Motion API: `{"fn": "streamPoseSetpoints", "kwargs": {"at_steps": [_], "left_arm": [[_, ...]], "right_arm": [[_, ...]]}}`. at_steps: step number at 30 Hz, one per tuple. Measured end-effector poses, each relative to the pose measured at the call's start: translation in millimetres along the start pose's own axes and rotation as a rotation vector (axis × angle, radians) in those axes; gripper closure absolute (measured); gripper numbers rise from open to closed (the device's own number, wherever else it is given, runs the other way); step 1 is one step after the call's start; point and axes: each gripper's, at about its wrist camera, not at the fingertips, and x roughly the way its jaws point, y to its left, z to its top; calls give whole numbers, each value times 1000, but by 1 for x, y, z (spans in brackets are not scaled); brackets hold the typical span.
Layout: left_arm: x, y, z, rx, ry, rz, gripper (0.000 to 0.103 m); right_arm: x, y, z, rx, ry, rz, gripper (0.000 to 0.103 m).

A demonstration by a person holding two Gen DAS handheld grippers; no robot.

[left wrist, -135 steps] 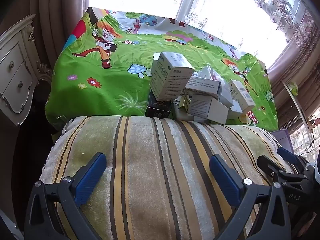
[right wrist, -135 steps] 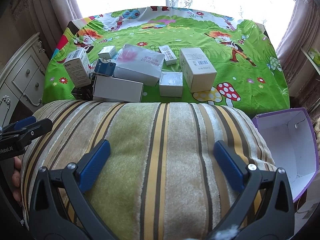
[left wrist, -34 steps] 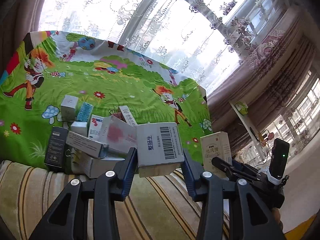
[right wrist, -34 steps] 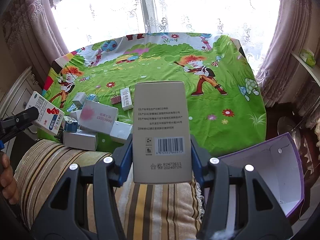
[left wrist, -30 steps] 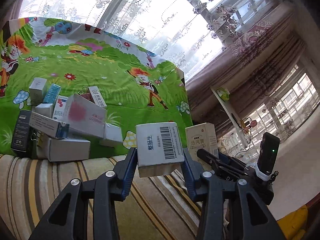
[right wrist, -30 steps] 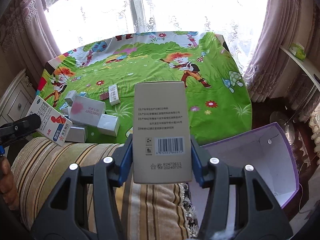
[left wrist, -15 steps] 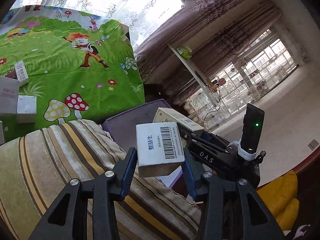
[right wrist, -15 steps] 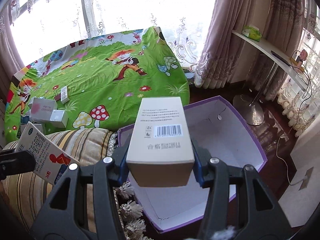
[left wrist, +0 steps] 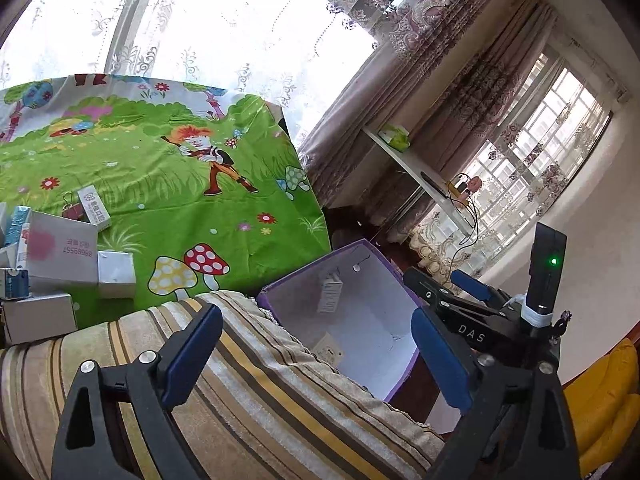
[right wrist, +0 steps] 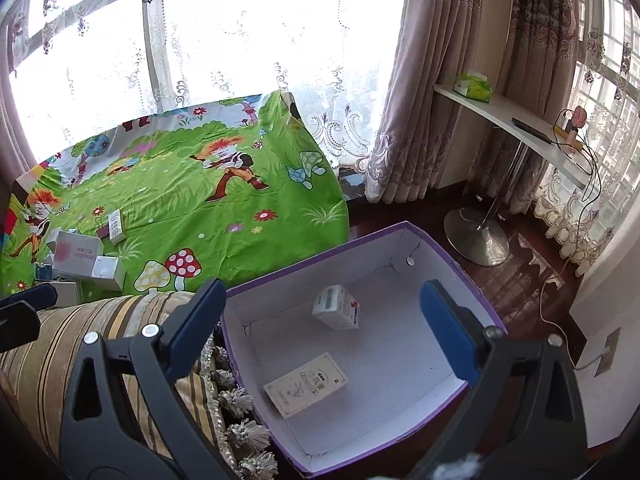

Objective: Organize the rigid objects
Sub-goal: 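Carry the box to the purple-rimmed box and release it inside, then grasp the white printed medicine box with the left gripper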

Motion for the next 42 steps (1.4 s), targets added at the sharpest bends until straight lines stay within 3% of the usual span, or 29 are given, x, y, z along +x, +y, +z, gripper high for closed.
{"fn": "streamPoseSetpoints", "kwargs": {"at_steps": [5, 12, 15, 30, 42], "left_arm": [[-29, 10, 3, 24, -141, 94, 2], [-58, 37, 6, 66, -172, 213, 2], [-75, 55, 2, 66, -195, 239, 2], [-107, 152, -7, -73, -96, 310, 2], [-75, 202, 13, -79, 74, 303, 2]], "right_arm": [[-6, 10, 3, -10, -23, 17, 4], [-9, 18, 4, 36, -3, 177, 4], [-9, 25, 4, 43, 2, 197, 4], [9, 83, 9, -13, 87, 351, 4], [33, 130, 18, -49, 166, 435, 4]]}}
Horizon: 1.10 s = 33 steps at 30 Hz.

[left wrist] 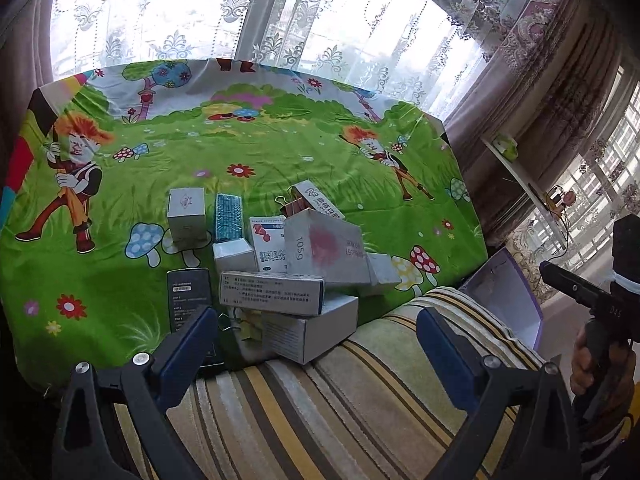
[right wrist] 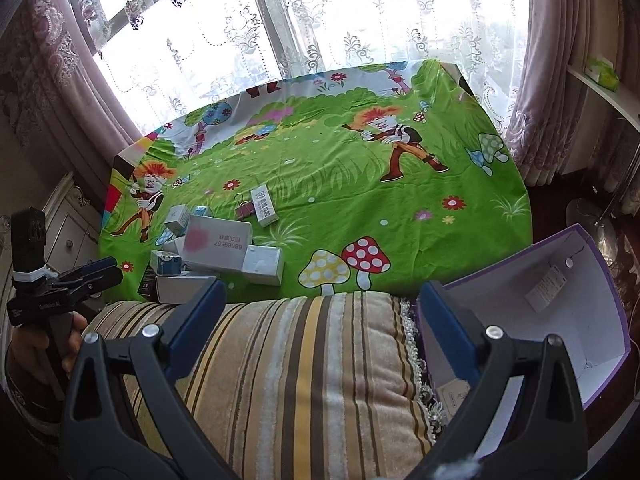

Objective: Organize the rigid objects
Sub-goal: 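Grasp the white printed medicine box with the left gripper, then grasp the white box with pink print with the right gripper while the left gripper holds its box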

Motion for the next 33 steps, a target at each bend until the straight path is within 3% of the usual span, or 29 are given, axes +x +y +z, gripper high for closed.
{"fn": "streamPoseSetpoints", "kwargs": {"at_steps": [11, 26, 31, 33], "left_arm": [[40, 20, 14, -20, 101, 14, 2], [61, 33, 19, -23, 143, -1, 3], [64, 32, 17, -15, 155, -10, 24], [65, 32, 16, -16, 154, -13, 26]], "right_arm": [[38, 15, 15, 3, 78, 70, 4], [96, 44, 32, 27, 199, 220, 4], [116, 56, 36, 48, 235, 264, 3], [124, 60, 39, 66, 244, 266, 3]]}}
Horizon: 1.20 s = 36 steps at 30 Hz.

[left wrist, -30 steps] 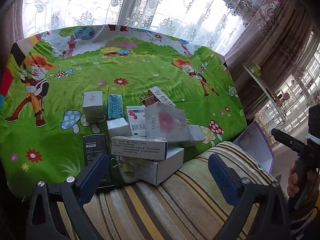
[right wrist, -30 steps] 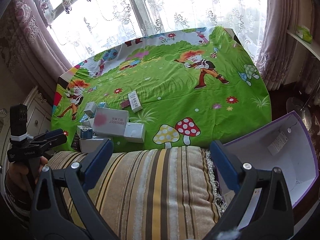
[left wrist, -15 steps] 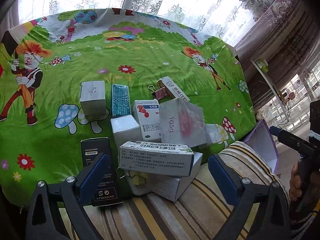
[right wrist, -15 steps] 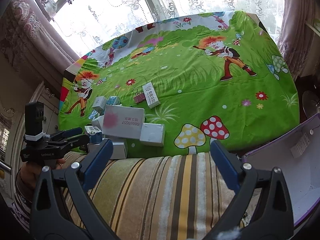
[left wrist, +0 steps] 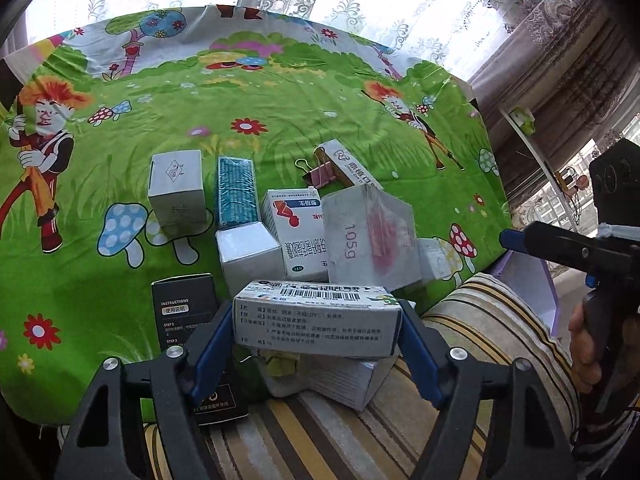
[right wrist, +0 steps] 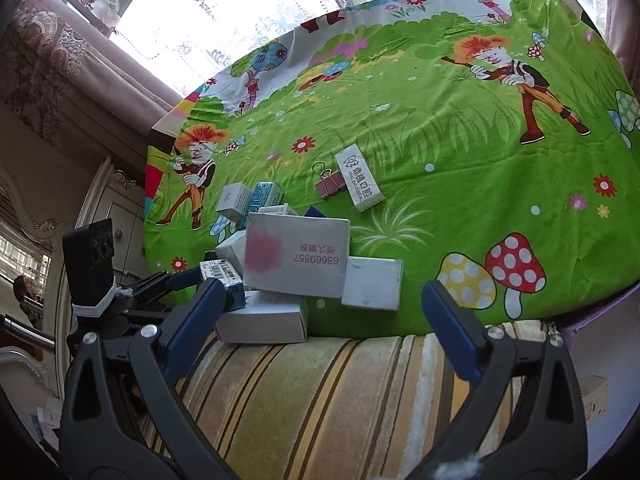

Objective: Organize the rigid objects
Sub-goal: 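Grasp the white box with pink print with the right gripper while the left gripper holds its box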

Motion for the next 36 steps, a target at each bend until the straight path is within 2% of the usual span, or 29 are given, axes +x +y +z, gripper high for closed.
{"fn": "streamPoseSetpoints", "kwargs": {"at_steps": [6, 13, 18, 36], "left_arm": [[-8, 3, -4, -20, -41, -11, 26], [-21, 2, -9, -28, -94, -19, 26], [-30, 4, -12, -45, -134, -29, 26], [-34, 0, -16, -48, -147, -48, 26]], "right_arm": [[28, 6, 15, 44, 52, 39, 0], [61, 13, 31, 3, 91, -1, 0], [75, 18, 36, -6, 121, 13, 0], [104, 14, 39, -15, 162, -30, 0]]}}
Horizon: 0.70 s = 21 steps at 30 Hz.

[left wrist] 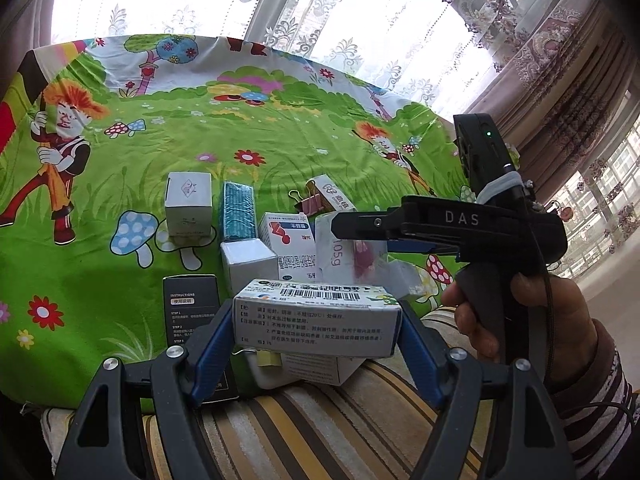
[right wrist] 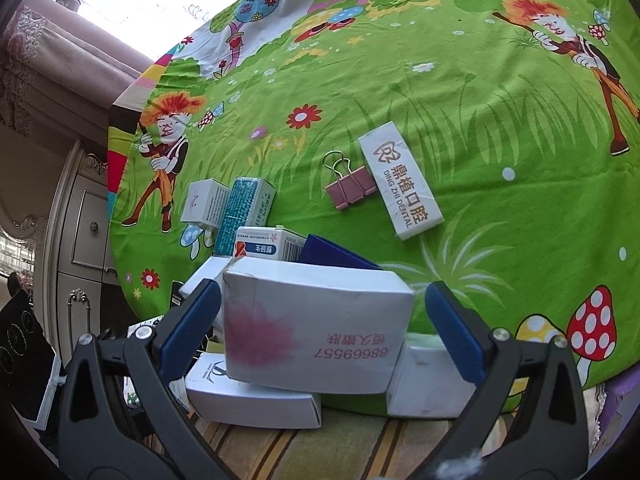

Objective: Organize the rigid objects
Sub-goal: 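Grasp the white box with pink print with the right gripper while the left gripper holds its box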

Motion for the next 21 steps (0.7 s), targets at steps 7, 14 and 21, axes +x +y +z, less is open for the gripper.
{"fn": "streamPoseSetpoints", "kwargs": {"at_steps": [7, 14, 21], "left_arm": [[-2, -2, 0, -7, -9, 2, 26], [-6, -8, 0, -15, -22, 9, 26], [-16, -23, 1, -12, -52, 15, 26]], "right_arm": [[2, 3, -1, -40, -6, -6, 10], [-12, 3, -2, -51, -68, 24, 10], [-55, 3, -9, -69, -194, 49, 10]]}}
